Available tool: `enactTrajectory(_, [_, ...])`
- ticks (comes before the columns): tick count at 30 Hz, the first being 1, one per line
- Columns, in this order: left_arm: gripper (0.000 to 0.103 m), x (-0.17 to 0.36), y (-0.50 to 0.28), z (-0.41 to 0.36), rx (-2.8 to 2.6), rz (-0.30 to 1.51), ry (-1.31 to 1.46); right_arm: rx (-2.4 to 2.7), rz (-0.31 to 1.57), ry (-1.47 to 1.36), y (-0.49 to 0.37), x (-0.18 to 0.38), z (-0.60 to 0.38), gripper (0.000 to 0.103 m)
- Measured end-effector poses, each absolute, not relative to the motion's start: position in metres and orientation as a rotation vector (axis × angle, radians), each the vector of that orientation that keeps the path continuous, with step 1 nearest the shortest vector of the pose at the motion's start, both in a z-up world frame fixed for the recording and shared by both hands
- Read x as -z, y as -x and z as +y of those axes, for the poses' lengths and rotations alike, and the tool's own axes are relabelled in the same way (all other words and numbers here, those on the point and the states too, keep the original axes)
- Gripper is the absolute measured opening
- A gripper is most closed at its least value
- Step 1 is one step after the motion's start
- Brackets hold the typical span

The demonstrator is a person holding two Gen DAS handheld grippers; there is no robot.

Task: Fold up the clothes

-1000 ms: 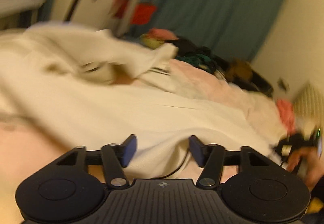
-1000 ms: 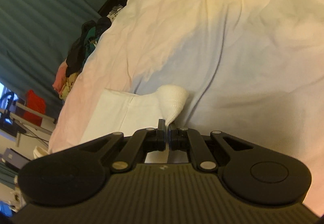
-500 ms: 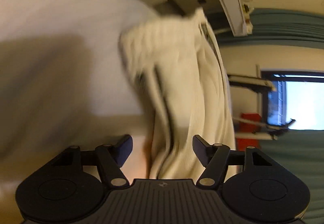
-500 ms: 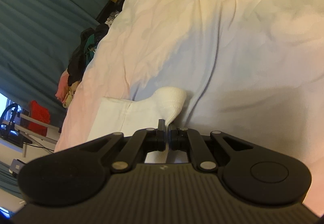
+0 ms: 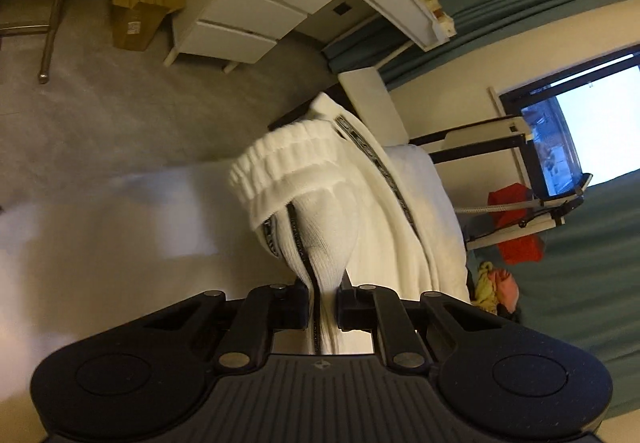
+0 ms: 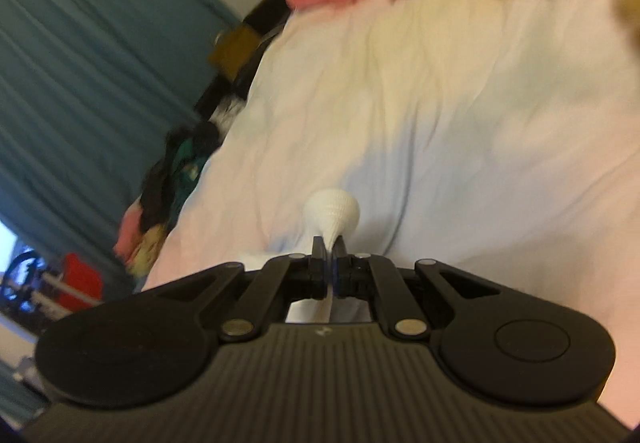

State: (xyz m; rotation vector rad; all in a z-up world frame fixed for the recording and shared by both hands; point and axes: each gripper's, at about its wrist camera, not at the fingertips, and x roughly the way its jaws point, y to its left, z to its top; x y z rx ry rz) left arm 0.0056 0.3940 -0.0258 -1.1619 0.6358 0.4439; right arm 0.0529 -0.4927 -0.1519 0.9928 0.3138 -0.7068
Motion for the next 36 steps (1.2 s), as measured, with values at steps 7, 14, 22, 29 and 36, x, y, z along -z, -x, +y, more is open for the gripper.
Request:
enactTrajectory(7, [0.018, 0.077, 0.027, 0.413, -0.482, 0.820, 1.083, 0.884, 0.545, -1.062, -0.039, 0.179, -0.497, 0.006])
enactTrajectory(14, [0.048, 0.059, 0.024, 0.395, -0.465, 0.823, 0.831, 0.860, 0.573, -0.973, -0.045, 0.167, -0.492, 0.011])
enactTrajectory(22, [0.083, -0.001, 0.033, 0.324, -0.493, 0.724, 0.458, 0.827, 0.435, -0.767, -0.047, 0.124, -0.471, 0.076])
enactTrajectory(29, [0.083, -0.041, 0.004, 0.229, -0.416, 0.565, 0.239, 0.445, 0.315, -0.459, -0.061, 0.076, -0.398, 0.075])
enactTrajectory(36, [0.083, -0.043, -0.040, 0.122, -0.217, 0.477, 0.120, 0.091, 0.264, -0.281, -0.059, 0.063, -0.313, 0.075])
